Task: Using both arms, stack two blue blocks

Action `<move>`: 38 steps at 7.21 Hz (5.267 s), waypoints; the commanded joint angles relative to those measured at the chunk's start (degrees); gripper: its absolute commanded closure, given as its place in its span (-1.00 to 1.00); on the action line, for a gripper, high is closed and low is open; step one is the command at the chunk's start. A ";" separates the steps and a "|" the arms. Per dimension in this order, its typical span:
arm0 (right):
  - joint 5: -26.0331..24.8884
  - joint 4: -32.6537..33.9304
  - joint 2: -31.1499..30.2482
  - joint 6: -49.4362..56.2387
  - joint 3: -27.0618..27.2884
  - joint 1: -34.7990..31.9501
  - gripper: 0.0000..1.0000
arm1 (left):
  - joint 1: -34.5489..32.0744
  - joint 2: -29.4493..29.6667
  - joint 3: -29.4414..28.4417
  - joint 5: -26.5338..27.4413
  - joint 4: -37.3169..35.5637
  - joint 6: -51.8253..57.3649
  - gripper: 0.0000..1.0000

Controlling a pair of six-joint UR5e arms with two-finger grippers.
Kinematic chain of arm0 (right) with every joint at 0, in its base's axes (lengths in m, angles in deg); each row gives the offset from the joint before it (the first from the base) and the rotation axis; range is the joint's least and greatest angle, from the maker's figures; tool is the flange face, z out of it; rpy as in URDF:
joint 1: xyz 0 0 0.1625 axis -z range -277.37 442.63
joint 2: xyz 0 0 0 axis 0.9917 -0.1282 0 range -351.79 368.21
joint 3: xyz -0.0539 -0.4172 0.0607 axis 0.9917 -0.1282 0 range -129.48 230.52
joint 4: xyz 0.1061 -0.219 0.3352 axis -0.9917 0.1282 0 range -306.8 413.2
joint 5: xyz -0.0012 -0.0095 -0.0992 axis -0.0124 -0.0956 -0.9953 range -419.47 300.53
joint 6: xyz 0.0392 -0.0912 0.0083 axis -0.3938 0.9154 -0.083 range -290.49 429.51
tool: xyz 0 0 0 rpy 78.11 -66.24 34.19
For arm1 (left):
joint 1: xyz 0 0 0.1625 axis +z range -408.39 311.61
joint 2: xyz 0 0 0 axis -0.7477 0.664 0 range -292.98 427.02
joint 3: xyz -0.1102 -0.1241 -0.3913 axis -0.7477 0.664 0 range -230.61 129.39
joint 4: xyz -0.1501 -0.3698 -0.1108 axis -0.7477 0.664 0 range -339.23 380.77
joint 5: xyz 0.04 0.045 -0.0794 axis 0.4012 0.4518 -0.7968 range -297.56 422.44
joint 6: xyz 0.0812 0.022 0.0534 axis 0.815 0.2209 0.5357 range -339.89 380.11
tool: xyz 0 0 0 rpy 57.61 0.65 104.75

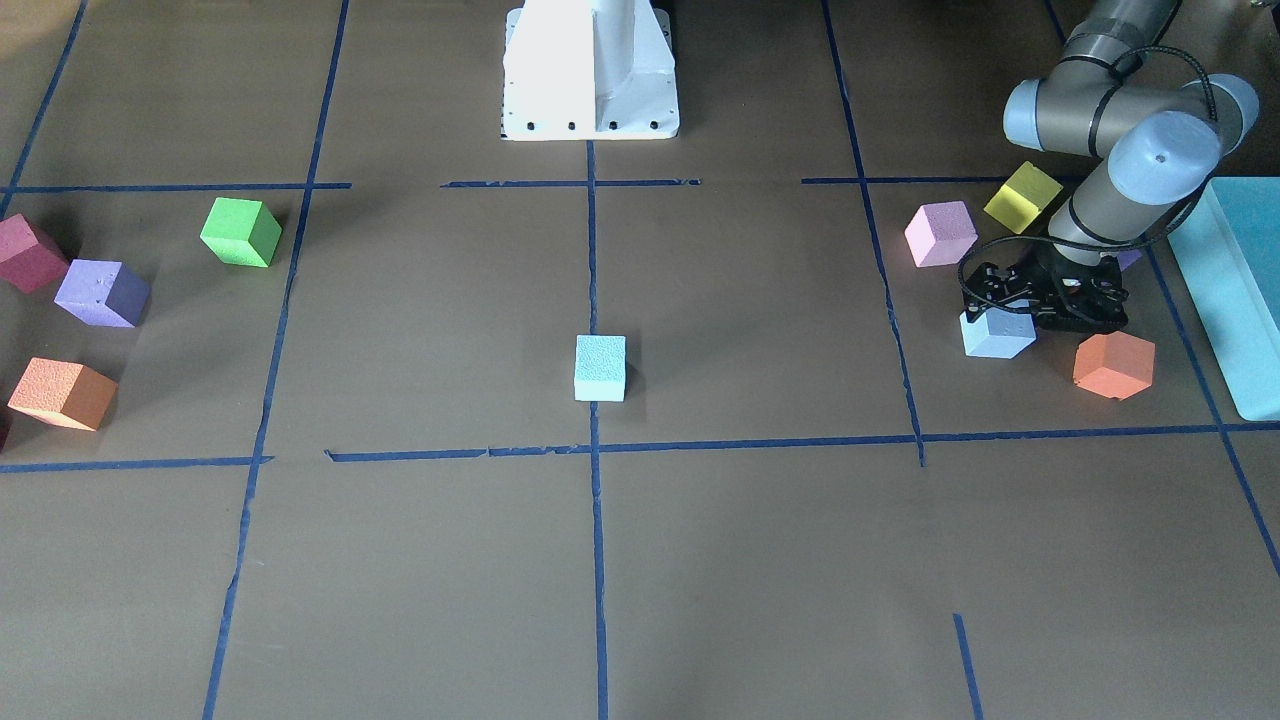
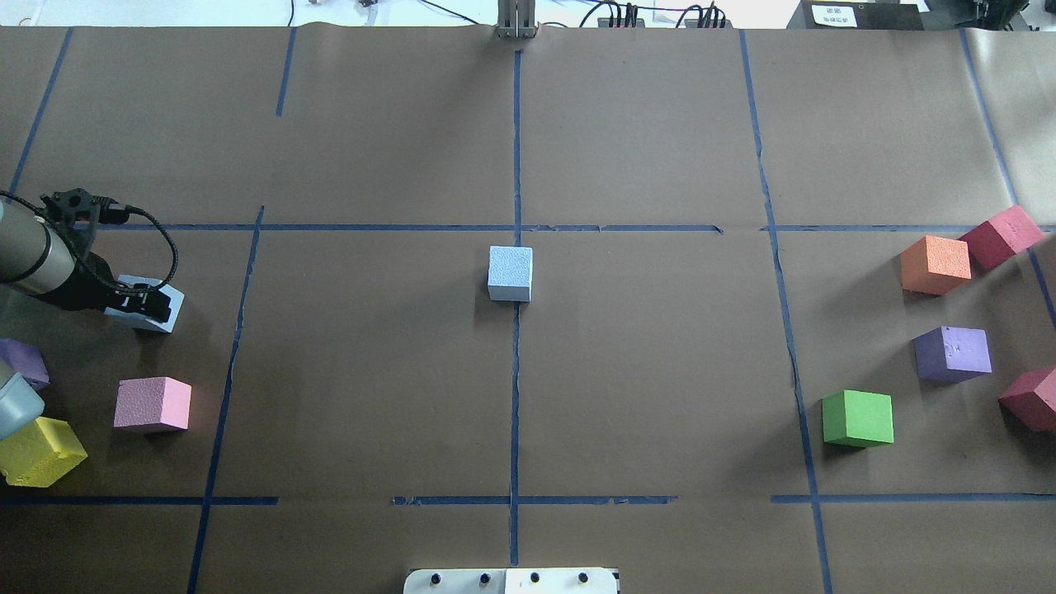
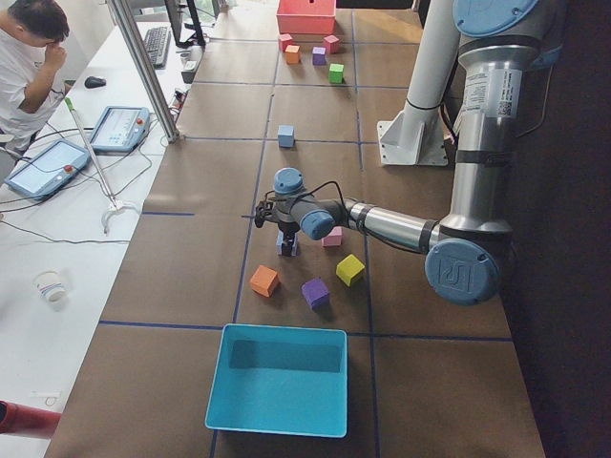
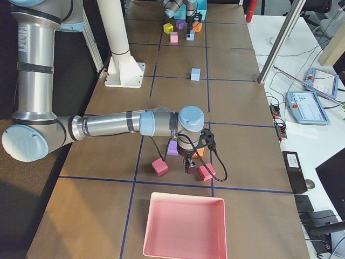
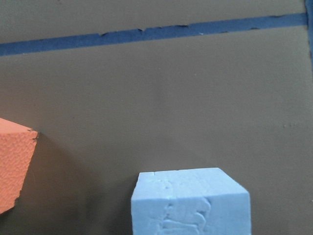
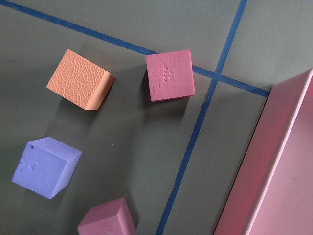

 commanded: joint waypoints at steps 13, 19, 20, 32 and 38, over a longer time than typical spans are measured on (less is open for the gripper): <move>0.27 0.06 -0.45 -0.69 -0.18 0.00 -0.98 | 15.59 52.24 -15.42 8.74 -28.20 -20.65 0.79; 0.27 0.06 -0.36 -0.69 -0.18 0.00 -0.98 | 15.59 54.53 -19.04 8.74 -28.20 -21.70 -0.99; 0.27 0.06 -0.36 -0.69 -0.09 0.00 -0.98 | 15.50 54.71 -18.87 8.74 -28.28 -22.14 -1.00; 0.27 0.06 -0.01 -1.92 -0.53 0.18 -0.98 | -35.01 0.78 5.04 -14.11 -40.32 60.34 -1.00; 0.18 0.06 -0.01 -1.75 -0.44 0.18 -0.99 | -38.99 -6.38 2.13 -12.71 -35.40 62.32 -1.00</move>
